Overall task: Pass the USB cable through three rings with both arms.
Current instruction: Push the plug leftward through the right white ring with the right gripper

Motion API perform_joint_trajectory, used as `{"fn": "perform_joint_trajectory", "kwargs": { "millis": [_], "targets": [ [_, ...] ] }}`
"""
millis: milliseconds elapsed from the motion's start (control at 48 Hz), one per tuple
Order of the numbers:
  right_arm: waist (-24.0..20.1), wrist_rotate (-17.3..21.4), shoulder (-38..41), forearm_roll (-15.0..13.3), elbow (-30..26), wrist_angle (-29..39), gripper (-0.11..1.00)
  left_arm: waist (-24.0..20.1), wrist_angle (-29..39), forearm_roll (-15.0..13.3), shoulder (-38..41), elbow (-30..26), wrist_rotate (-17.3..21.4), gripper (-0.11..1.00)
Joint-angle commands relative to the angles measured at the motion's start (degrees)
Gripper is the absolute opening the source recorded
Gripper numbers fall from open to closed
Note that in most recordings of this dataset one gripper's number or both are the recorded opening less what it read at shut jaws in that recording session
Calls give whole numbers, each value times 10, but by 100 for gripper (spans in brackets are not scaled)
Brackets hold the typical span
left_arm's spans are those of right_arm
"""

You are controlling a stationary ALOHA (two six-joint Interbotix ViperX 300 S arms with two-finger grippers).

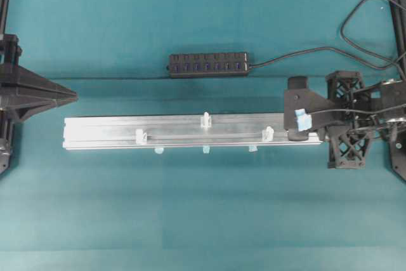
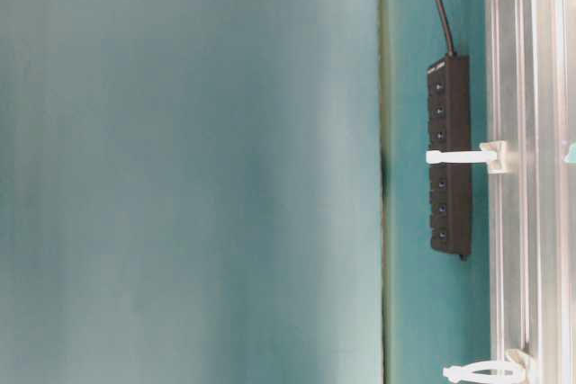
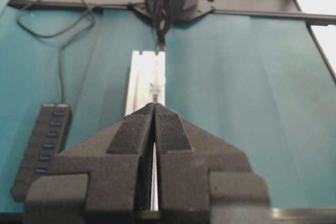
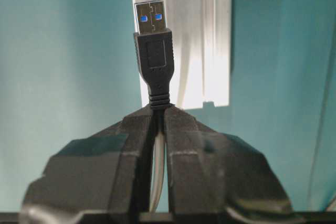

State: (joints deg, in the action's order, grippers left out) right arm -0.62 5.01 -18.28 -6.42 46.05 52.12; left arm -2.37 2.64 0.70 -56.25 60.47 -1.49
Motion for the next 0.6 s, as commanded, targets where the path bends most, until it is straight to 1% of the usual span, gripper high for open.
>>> {"fn": "perform_joint_trajectory", "kwargs": {
  "millis": [0, 250, 583],
  "targets": [
    [0, 6, 11, -2, -4, -12, -8, -1, -3, 1, 3, -16, -1, 2],
    [4, 6, 52, -2, -4, -63, -8, -2, -3, 1, 2, -16, -2, 2],
    [17, 5, 62, -2, -3, -87, -8, -1, -3, 2, 4, -17, -1, 2]
  ]
}}
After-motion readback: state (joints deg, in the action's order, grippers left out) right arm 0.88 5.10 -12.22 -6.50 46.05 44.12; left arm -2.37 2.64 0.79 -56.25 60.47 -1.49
